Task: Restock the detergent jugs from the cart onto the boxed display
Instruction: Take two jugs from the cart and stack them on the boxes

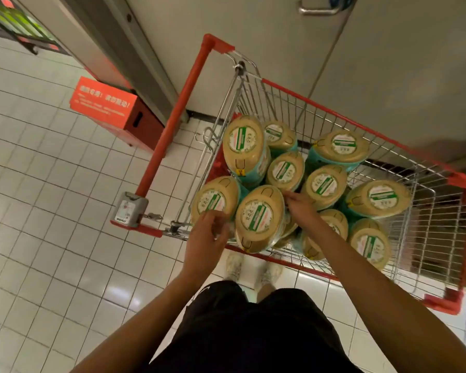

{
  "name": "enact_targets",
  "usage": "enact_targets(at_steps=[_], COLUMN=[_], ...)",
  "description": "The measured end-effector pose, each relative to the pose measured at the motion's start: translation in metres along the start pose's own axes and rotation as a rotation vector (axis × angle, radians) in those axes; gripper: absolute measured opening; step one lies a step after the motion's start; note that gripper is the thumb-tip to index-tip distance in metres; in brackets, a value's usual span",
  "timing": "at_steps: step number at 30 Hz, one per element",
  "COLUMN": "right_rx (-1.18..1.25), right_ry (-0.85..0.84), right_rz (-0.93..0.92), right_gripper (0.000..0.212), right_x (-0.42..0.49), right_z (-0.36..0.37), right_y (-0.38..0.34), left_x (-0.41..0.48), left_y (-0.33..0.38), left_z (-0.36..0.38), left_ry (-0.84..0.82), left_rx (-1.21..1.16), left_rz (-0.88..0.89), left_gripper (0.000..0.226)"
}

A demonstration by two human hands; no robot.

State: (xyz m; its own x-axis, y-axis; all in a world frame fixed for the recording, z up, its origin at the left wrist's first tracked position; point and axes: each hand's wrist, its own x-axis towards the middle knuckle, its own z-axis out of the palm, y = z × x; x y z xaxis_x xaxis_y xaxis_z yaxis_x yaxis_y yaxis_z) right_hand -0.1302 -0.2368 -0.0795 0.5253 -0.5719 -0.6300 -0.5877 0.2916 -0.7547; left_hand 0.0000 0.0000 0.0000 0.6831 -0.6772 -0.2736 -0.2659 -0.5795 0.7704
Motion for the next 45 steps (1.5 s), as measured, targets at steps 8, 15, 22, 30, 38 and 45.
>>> enact_targets(at_steps=[8, 15, 22, 30, 38, 45], right_rx=[-0.382, -0.454, -0.489, -0.329, -0.110, 0.124], right_ry=[-0.003, -0.294, -0.240, 0.014, 0.401, 0.534], right_rz=[-0.253, -0.388, -0.389, -0.336, -0.240, -0.203], right_gripper=[0.031, 0.035, 0.031, 0.033, 0.012, 0.025], right_x=[0.012, 0.030, 0.021, -0.005, -0.043, -0.063], right_z=[-0.010, -0.017, -0.031, -0.072, -0.114, -0.088], right_y=[-0.011, -0.019, 0.000, 0.031, 0.062, 0.066], left_x=[-0.001, 0.004, 0.036, 0.091, 0.090, 0.104], left_y=[-0.022, -0.026, -0.003, 0.017, 0.025, 0.045], left_z=[-0.009, -0.005, -0.006, 0.009, 0.022, 0.033], left_ry=[0.219, 0.216, 0.172, -0.173, -0.316, -0.510], left_rx=[-0.008, 0.123, 0.301, 0.729, 1.130, 1.276], left_rz=[-0.221, -0.211, -0.007, -0.049, 0.462, 1.086], left_gripper=[0.028, 0.041, 0.055, 0.117, 0.110, 0.109])
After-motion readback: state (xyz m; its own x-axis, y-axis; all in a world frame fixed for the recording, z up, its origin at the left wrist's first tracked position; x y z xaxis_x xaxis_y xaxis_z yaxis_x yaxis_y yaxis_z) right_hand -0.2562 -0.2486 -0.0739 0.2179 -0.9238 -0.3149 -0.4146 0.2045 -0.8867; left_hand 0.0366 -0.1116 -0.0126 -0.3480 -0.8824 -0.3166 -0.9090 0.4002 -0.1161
